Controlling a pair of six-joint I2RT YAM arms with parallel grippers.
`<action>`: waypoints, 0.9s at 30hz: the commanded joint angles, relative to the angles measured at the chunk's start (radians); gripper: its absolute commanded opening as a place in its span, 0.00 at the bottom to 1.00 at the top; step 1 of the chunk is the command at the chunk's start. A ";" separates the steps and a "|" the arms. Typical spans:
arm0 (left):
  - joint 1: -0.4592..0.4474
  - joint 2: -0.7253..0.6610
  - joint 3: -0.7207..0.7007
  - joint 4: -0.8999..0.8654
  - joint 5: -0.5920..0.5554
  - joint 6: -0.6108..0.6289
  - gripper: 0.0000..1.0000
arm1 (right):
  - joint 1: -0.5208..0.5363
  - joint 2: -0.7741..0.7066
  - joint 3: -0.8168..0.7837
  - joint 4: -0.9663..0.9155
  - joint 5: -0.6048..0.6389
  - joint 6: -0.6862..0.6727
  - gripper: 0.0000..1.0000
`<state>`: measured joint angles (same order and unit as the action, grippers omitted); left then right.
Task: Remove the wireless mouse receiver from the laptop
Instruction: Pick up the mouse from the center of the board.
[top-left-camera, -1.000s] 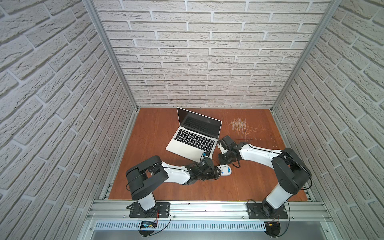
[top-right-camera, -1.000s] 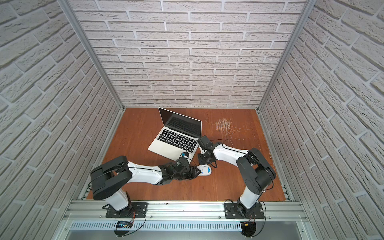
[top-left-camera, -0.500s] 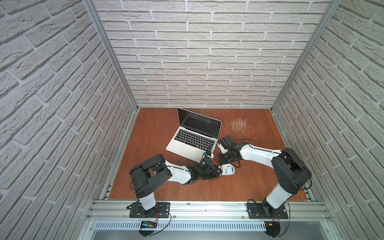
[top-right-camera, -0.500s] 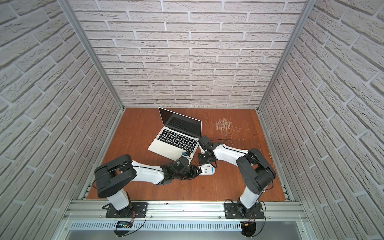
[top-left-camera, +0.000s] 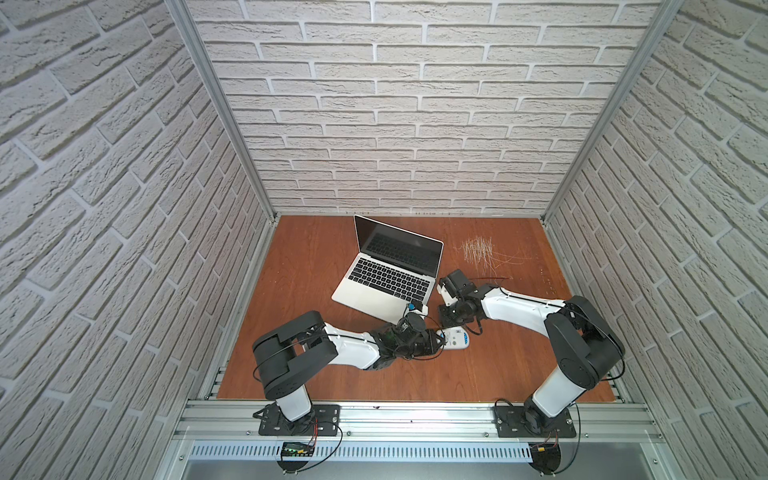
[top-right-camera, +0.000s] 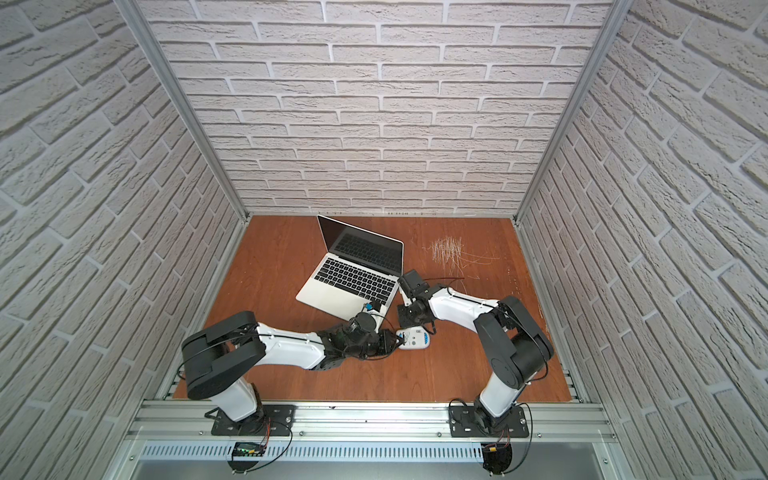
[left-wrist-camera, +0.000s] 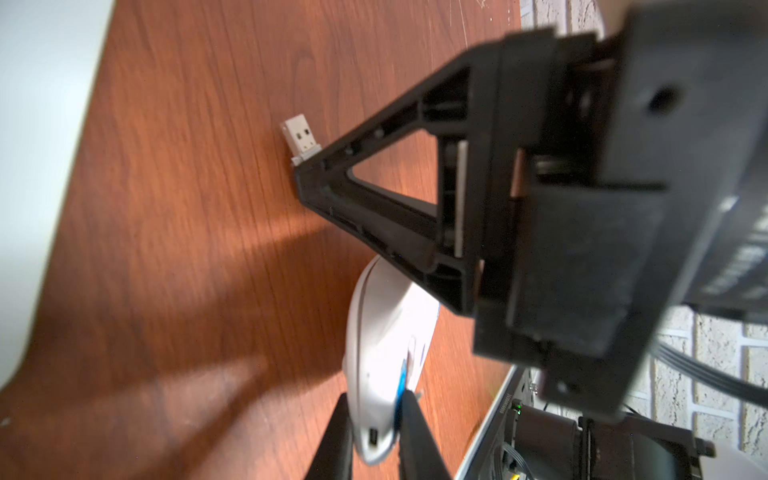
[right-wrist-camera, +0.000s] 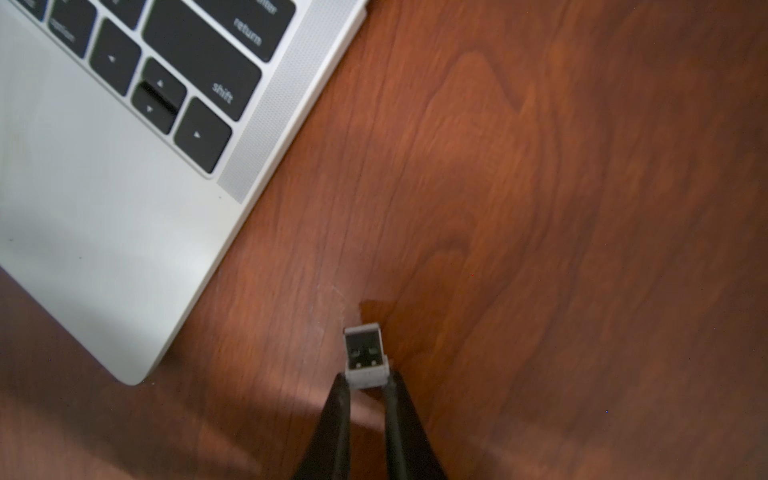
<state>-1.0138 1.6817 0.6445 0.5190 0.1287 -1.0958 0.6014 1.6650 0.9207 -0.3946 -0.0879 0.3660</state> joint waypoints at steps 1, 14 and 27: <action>0.003 -0.028 -0.020 -0.021 -0.032 0.030 0.00 | -0.024 -0.084 0.006 -0.054 0.016 -0.006 0.03; 0.002 -0.029 -0.027 -0.017 -0.036 0.039 0.00 | -0.089 -0.262 -0.136 -0.135 0.087 0.076 0.03; -0.006 -0.099 -0.036 -0.164 -0.099 0.189 0.00 | -0.089 -0.474 -0.159 -0.285 -0.003 0.017 0.03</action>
<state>-1.0145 1.6123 0.6296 0.4301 0.0719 -0.9859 0.5121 1.2335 0.7540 -0.6147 -0.0509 0.4084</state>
